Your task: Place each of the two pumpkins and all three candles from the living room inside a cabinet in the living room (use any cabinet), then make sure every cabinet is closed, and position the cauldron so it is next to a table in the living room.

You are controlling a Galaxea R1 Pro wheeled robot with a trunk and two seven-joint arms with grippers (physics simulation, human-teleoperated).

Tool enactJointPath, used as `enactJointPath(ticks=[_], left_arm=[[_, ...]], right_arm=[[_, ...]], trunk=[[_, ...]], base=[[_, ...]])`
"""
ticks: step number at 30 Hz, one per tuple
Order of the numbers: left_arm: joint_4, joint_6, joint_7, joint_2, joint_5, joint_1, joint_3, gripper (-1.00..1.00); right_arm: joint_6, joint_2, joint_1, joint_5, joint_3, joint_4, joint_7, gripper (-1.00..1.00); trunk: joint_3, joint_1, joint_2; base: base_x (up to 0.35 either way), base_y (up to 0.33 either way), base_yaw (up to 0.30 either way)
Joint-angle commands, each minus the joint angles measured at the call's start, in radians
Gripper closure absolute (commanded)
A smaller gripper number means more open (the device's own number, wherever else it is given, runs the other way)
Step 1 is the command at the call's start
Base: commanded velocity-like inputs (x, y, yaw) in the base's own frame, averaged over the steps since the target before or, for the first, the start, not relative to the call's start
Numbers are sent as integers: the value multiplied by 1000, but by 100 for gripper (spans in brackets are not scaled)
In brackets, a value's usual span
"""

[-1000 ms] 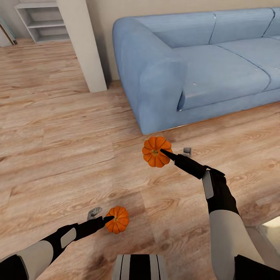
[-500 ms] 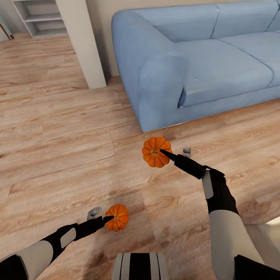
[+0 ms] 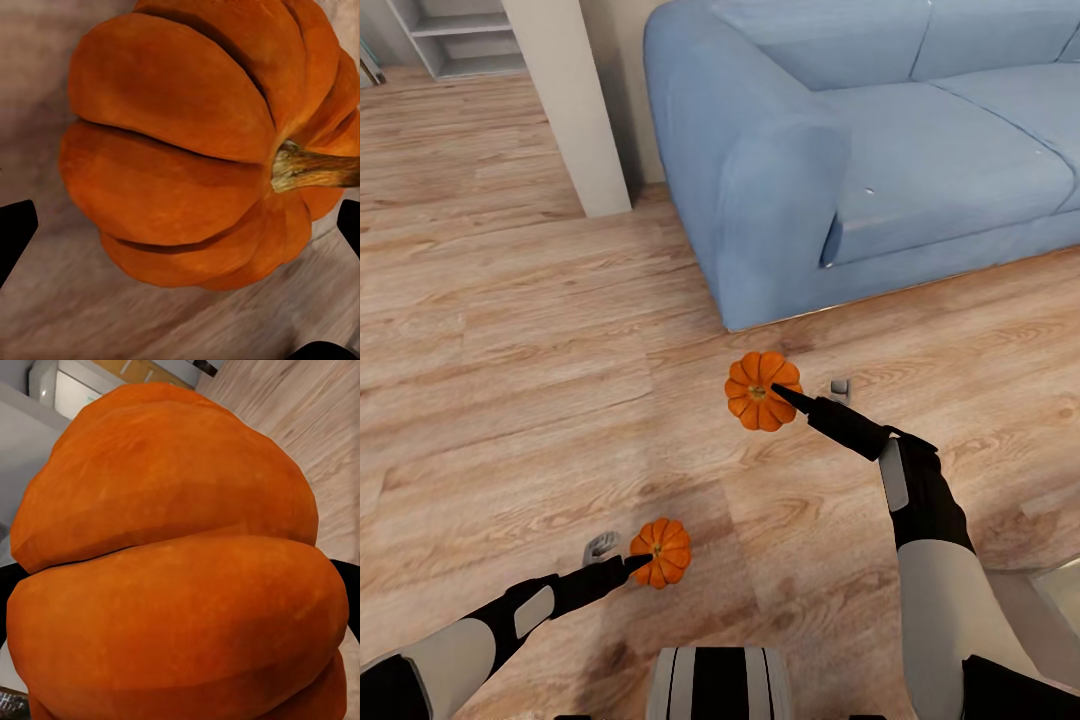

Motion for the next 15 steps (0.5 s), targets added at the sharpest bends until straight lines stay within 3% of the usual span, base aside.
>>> enactJointPath(ticks=[1, 8, 15], left_arm=[[0, 0, 0, 0, 0, 0, 0, -100], [-1, 3, -3, 11, 1, -1, 2, -100], [-2, 11, 11, 5, 0, -19, 46, -100]], right_arm=[[1, 0, 0, 0, 0, 0, 0, 100], [1, 0, 0, -1, 0, 0, 0, 100], [1, -1, 0, -1, 0, -1, 0, 100]], trunk=[[0, 0, 0], [0, 0, 0], [0, 0, 0]], base=[[0, 0, 0], [0, 0, 0], [0, 0, 0]])
